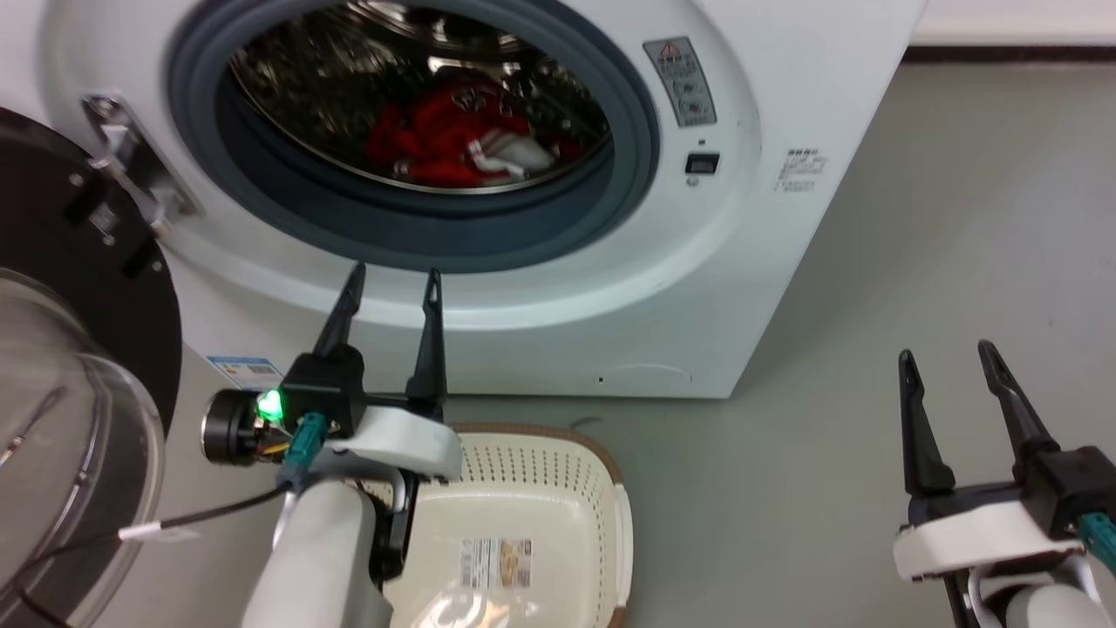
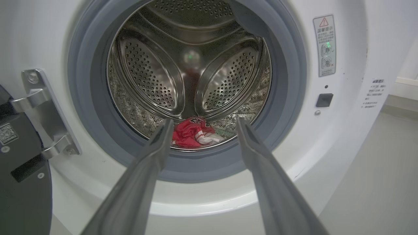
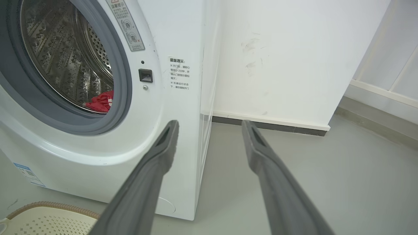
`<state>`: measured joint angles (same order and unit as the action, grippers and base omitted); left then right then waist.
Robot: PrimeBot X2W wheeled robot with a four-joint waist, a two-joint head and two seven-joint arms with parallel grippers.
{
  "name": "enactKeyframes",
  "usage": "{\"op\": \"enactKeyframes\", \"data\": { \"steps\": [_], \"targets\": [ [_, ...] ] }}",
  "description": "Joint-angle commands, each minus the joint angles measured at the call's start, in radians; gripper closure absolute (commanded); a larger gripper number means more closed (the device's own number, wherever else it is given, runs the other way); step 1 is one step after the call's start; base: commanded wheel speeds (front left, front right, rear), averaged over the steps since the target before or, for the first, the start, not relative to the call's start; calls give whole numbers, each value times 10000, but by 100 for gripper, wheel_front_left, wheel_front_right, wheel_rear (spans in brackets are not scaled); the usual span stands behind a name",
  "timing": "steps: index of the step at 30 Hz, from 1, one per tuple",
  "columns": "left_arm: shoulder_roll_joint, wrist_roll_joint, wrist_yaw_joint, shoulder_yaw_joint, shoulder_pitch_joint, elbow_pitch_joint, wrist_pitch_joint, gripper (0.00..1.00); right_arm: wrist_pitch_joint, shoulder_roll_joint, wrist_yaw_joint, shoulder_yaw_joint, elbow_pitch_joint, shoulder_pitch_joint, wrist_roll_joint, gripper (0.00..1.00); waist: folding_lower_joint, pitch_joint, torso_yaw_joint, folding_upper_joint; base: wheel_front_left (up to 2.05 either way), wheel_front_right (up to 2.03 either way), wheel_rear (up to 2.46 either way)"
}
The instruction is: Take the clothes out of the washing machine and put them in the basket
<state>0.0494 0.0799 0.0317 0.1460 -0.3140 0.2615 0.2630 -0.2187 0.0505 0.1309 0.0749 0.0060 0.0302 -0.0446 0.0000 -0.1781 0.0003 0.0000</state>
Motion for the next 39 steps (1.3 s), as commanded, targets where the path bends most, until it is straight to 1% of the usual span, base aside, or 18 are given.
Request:
{"op": "enactKeyframes", "data": {
  "steps": [1,11,20,25,32,37,39],
  "targets": [
    [14,-86,59,-97,-262,24,28,0,-72,-6,-5,-49,-31,230,39,0,0,-712,-173,0,0,0,0],
    [210,-300,141,-733,-1943,530,28,0,-292,-6,-3,-408,75,1438,215,0,0,-2666,-649,0,0,0,0],
    [617,-349,21,-1155,-3919,1721,28,0,-436,-9,-5,-711,391,2160,371,0,0,-3704,-1037,0,0,0,0],
    [959,-356,-33,-1322,-5185,2798,28,0,-469,-9,-5,-858,619,2391,535,0,0,-3965,-1269,0,0,0,0],
    [1516,-385,-118,-1393,-7077,4791,10,0,-483,-11,-5,-1081,655,2599,877,0,0,-4217,-1599,0,0,0,0],
    [1838,-466,-109,-1300,-8520,6091,-557,0,-483,-9,-5,-1327,687,2724,1101,0,0,-4450,-1870,0,0,0,0],
    [2059,-448,-226,-1284,-9124,6555,-925,0,-482,-9,-5,-1443,717,2788,1199,0,0,-4549,-2000,0,0,0,0]
  ]
}}
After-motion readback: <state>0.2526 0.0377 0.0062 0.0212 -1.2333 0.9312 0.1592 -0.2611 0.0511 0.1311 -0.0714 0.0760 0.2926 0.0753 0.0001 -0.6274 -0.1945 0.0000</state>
